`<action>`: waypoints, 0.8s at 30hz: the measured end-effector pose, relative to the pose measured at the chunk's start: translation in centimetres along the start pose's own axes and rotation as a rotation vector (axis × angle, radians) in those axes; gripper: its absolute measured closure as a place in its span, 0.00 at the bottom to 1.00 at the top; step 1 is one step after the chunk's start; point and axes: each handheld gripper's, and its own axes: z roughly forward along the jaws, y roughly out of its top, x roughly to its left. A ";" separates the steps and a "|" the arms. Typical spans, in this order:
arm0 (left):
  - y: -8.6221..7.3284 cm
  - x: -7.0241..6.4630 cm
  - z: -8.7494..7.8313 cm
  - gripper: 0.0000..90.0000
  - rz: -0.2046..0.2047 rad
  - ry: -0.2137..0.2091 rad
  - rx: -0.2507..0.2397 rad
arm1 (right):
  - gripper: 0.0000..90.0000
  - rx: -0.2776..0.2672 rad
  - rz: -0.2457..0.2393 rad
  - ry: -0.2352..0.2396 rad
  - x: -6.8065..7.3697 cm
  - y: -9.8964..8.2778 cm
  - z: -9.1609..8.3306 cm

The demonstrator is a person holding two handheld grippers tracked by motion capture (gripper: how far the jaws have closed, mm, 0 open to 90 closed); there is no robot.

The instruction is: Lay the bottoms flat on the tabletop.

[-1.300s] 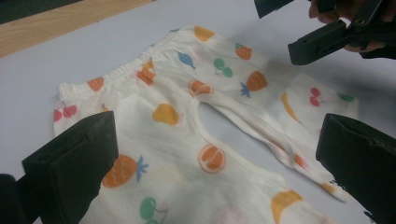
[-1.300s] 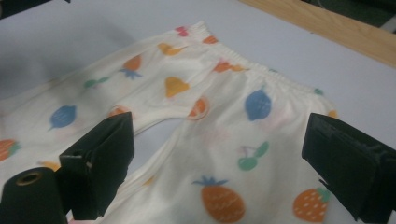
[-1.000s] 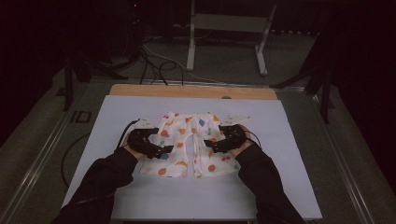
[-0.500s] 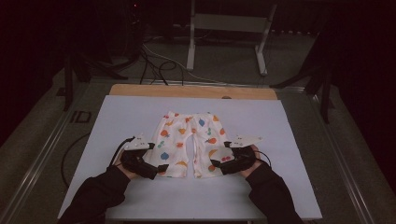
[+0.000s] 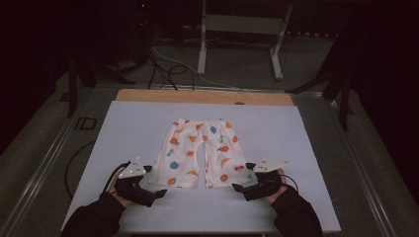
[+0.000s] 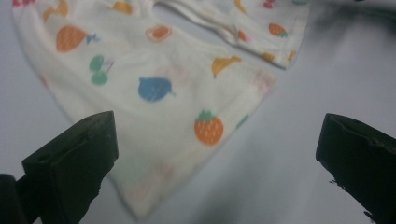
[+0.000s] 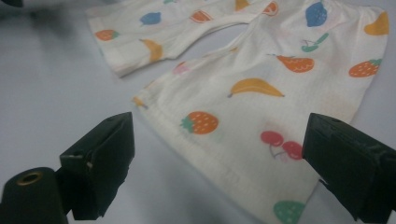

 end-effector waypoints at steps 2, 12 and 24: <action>-0.5 0.0 -0.5 0.00 -0.002 0.003 0.005 | 0.11 -0.006 -0.006 -0.012 0.1 -0.4 -0.5; -2.6 0.5 -2.8 0.00 -0.041 0.050 -0.001 | 0.11 0.002 0.025 -0.046 0.1 -2.2 -2.4; -2.9 0.8 -3.4 0.00 -0.056 0.059 -0.028 | 0.11 0.019 0.047 -0.071 -0.1 -3.7 -3.1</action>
